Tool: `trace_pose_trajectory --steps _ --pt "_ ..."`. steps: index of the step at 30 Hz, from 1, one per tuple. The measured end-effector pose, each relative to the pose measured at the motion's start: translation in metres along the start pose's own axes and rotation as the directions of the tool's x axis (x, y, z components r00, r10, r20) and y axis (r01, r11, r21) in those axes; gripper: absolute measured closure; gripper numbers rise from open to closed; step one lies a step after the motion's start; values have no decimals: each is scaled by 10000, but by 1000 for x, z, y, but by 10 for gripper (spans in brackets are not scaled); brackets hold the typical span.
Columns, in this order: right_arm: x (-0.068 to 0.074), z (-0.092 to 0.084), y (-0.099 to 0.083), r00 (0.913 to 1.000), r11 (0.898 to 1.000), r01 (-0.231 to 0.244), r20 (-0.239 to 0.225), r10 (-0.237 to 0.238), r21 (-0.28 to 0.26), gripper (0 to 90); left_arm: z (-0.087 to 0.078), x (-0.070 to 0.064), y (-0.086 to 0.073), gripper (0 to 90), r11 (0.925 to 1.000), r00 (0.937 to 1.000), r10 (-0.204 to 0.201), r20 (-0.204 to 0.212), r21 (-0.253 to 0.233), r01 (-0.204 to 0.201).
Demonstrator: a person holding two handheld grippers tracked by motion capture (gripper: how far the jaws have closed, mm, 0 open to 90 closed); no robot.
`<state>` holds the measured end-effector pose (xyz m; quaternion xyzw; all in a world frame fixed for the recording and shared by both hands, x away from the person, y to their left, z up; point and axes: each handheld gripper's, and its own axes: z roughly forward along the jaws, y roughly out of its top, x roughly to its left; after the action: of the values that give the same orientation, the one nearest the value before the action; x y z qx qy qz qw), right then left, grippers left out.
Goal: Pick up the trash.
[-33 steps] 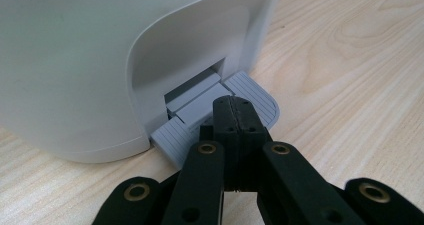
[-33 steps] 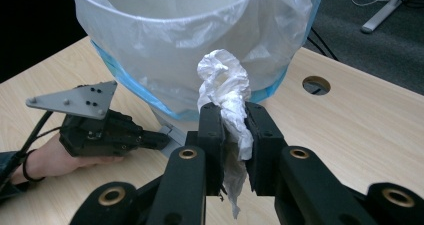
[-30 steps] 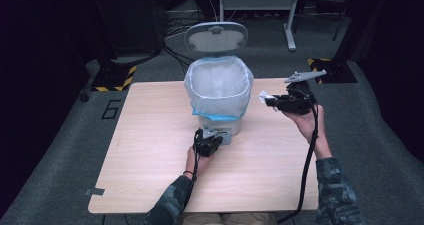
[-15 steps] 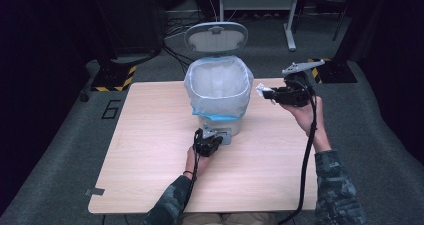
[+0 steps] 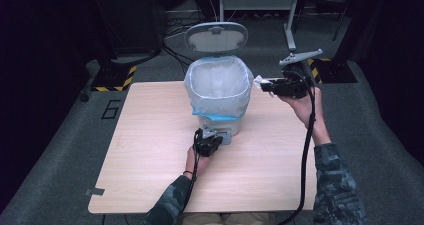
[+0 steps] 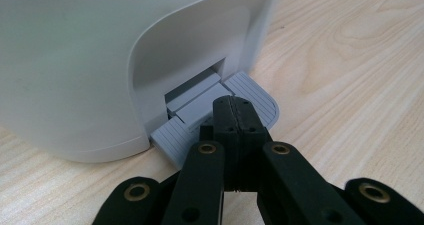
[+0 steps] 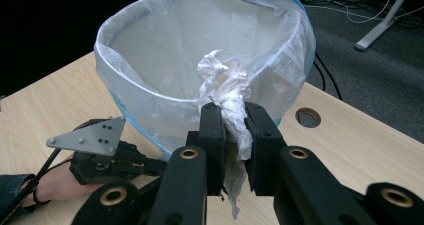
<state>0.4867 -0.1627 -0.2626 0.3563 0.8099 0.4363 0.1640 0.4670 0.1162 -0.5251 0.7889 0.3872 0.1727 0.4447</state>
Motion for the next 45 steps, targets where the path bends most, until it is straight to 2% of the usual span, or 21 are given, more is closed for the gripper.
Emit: trace_pose_trajectory --steps 17,35,37,45 --pt "6 14 30 9995 9989 327 -29 -326 321 806 0 1 0 900 10000 10000 -47 36 24 47" --pt "16 39 62 9980 9957 632 -137 -624 679 813 0 1 0 900 10000 10000 -54 81 41 53" --pt "17 45 67 9969 9943 783 -165 -773 718 813 0 1 0 900 10000 9999 -65 92 44 65" --pt "25 58 77 9959 9903 897 -223 -879 1064 813 -1 2 0 900 10000 9999 -68 136 70 67"
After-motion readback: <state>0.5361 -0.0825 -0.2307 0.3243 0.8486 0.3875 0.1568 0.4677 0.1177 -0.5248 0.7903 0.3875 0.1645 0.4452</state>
